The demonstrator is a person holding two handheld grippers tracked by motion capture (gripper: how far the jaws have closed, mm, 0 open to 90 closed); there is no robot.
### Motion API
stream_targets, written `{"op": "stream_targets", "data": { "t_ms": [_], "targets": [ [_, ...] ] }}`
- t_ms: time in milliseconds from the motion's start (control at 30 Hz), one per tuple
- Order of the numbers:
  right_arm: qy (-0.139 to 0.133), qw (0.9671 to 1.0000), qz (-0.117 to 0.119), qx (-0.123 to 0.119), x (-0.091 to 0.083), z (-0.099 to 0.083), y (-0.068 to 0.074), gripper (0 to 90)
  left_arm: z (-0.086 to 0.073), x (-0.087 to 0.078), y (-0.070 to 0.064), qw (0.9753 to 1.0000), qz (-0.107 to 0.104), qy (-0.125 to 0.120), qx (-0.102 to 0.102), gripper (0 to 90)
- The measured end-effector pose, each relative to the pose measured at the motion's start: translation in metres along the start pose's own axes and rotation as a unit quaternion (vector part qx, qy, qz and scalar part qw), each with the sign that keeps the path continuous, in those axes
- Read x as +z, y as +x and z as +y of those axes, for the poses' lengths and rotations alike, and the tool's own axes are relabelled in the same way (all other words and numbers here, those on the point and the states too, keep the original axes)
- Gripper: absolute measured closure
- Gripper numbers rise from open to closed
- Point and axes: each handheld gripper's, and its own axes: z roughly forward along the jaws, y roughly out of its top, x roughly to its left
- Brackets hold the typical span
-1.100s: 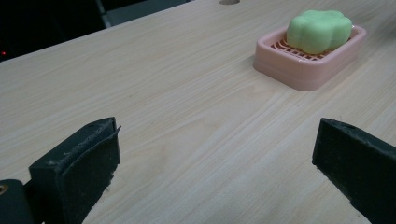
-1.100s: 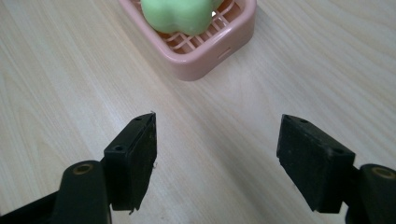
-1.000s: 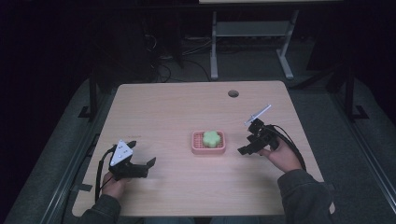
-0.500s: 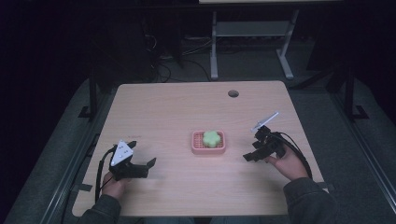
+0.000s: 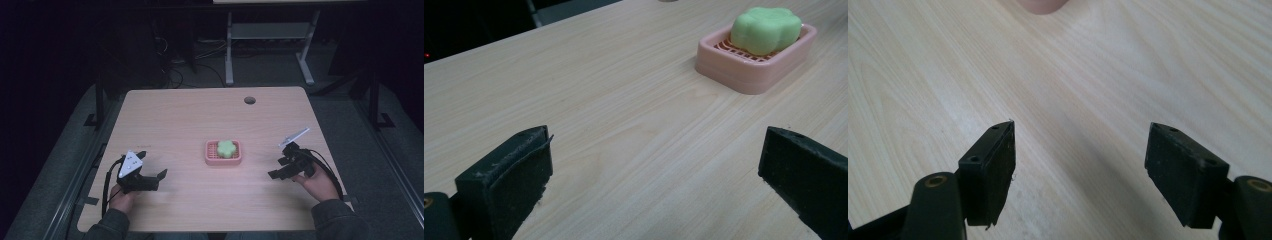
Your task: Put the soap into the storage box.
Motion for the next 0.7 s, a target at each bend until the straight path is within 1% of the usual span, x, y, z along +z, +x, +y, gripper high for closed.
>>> {"op": "stream_targets", "data": {
  "t_ms": [33,67,200,233,300,333,467,533,600,633,700],
  "targets": [
    [0.000,1.0000,0.000,0.000,0.000,0.000,0.000,27.9,0.000,0.000,0.000,1.0000,0.000,0.000,0.000,0.1],
    [-0.002,1.0000,0.000,0.003,-0.001,-0.005,-0.001,27.9,0.000,0.000,0.000,1.0000,0.000,0.001,0.001,0.2],
    [-0.004,1.0000,-0.001,0.007,-0.002,-0.011,0.000,27.9,0.000,0.000,-0.001,1.0000,-0.001,0.001,-0.002,0.2],
    [-0.007,0.9999,0.000,0.007,-0.003,-0.013,0.000,27.9,0.000,0.000,0.000,1.0000,0.001,-0.003,0.001,0.2],
    [-0.009,0.9999,0.000,0.012,-0.004,-0.017,0.000,28.0,-0.001,-0.001,-0.001,1.0000,0.004,-0.009,-0.001,0.2],
    [-0.012,0.9999,-0.001,0.012,-0.005,-0.021,0.000,27.9,-0.001,-0.001,-0.001,0.9999,0.003,-0.010,-0.001,0.2],
    [-0.011,0.9998,-0.002,0.013,-0.006,-0.027,0.001,27.9,-0.001,-0.001,-0.001,0.9999,0.004,-0.011,-0.001,0.2],
    [-0.014,0.9998,-0.005,0.014,-0.007,-0.033,0.003,27.9,-0.001,-0.001,-0.001,0.9999,0.004,-0.009,0.000,0.2],
    [-0.015,0.9998,-0.006,0.015,-0.008,-0.034,0.004,27.9,-0.001,-0.001,-0.001,1.0000,0.004,-0.009,0.000,0.2],
    [-0.019,0.9997,-0.012,0.008,-0.010,-0.037,0.009,28.3,-0.001,0.000,-0.001,0.9999,0.004,-0.010,0.000,0.2],
    [-0.023,0.9996,-0.011,0.008,-0.011,-0.038,0.011,28.3,-0.001,0.000,-0.001,0.9999,0.004,-0.010,0.002,0.1]
  ]
}}
